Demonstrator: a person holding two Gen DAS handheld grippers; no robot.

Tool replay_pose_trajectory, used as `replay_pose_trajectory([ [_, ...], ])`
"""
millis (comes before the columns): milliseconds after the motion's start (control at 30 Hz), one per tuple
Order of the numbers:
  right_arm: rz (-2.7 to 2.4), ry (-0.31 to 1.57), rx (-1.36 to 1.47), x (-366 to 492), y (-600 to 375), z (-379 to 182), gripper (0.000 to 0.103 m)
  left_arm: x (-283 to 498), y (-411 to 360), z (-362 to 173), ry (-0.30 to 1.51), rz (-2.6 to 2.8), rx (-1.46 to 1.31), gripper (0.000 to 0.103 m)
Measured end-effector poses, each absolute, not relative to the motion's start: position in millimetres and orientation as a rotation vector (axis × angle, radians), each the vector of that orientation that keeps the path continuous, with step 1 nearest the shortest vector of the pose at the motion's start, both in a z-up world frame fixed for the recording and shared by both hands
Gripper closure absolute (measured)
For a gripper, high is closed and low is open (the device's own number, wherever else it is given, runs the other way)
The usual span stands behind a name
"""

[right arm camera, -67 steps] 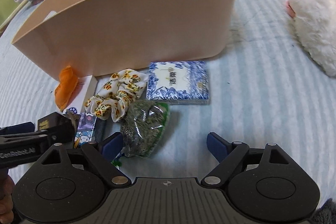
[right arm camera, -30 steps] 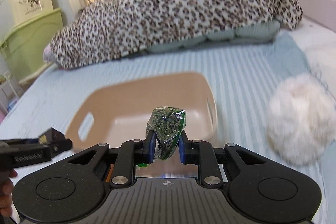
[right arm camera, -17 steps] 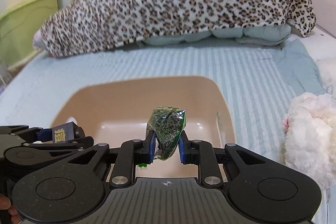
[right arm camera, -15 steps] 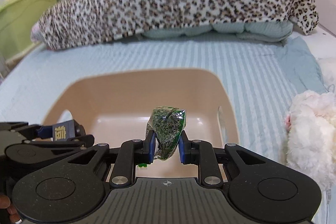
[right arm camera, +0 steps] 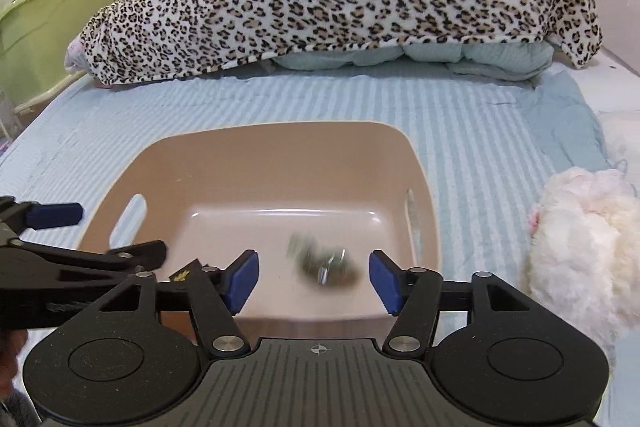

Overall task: Organize objects
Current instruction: 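Carry both items over the beige basket and open both tools to drop them, then grasp the orange cloth with the left tool while the right tool grasps the blue-white card box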

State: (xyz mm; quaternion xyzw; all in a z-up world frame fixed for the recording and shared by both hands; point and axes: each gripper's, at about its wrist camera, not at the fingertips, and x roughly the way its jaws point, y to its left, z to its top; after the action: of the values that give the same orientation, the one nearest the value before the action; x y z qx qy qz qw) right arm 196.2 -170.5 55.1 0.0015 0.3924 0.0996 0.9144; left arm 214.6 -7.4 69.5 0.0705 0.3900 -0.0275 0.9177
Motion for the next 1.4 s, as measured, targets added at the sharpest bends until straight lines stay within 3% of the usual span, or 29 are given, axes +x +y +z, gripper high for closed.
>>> replay_pose_trajectory([
  [67,0.205,0.806,-0.008,186,-174,60,0.024,204,-1,74,0.802,-0.052,0.135,0.01],
  [267,0.197,0.835,-0.05,158,-180,57,0.012,179,13,66,0.845,-0.061,0.124,0.01],
  [1133,0.194,1.057,-0.025,163,-177,-37,0.01,191,27,-19,1.015,-0.133,0.017,0.012],
  [1233,0.197,1.065,0.001,167,-175,-44,0.01,193,25,-23,1.004,-0.138,0.022,0.029],
  [1300,0.195,1.067,0.003,169,-171,-49,0.01,195,23,-25,1.002,-0.159,0.031,0.046],
  [1333,0.194,1.066,0.0,170,-169,-51,0.011,194,22,-26,0.999,-0.171,0.031,0.049],
  [1400,0.194,1.071,0.004,172,-167,-54,0.02,194,21,-27,0.986,-0.19,0.029,0.062],
])
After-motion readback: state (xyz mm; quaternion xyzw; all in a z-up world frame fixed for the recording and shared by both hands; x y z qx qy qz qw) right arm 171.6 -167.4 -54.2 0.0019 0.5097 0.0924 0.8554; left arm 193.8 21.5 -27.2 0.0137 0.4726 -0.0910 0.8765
